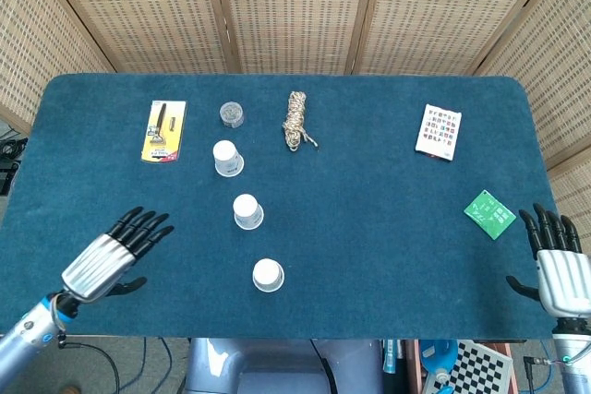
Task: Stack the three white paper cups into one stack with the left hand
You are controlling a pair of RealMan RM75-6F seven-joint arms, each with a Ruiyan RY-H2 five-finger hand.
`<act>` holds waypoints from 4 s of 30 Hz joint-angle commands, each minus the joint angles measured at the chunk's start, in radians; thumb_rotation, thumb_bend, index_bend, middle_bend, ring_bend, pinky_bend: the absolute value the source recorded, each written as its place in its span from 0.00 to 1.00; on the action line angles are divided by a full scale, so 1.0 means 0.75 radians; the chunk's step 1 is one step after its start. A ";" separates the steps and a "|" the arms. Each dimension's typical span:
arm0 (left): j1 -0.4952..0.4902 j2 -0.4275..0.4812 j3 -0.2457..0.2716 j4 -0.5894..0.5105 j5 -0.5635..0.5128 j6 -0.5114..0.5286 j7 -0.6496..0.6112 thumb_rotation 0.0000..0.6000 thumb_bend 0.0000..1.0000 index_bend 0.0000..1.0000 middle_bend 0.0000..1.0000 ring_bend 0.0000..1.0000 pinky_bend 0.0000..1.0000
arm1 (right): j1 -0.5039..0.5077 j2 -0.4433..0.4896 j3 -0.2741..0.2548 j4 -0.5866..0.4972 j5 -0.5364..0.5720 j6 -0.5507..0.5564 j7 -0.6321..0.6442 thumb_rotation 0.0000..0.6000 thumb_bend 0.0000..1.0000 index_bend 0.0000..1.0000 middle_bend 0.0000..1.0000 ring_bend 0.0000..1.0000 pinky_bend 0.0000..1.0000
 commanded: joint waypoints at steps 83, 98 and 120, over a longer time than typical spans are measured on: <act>-0.675 -0.324 -0.207 0.270 -0.569 -0.559 -0.112 1.00 0.23 0.38 0.34 0.28 0.24 | 0.023 -0.015 0.062 0.068 0.194 -0.075 -0.020 1.00 0.00 0.04 0.00 0.00 0.00; -0.722 -0.452 -0.182 0.384 -0.611 -0.642 -0.058 1.00 0.23 0.38 0.34 0.28 0.24 | 0.027 -0.016 0.065 0.077 0.208 -0.089 -0.016 1.00 0.00 0.04 0.00 0.00 0.00; -0.770 -0.584 -0.150 0.506 -0.696 -0.782 0.016 1.00 0.23 0.11 0.01 0.12 0.16 | 0.031 -0.011 0.074 0.093 0.230 -0.105 0.006 1.00 0.00 0.04 0.00 0.00 0.00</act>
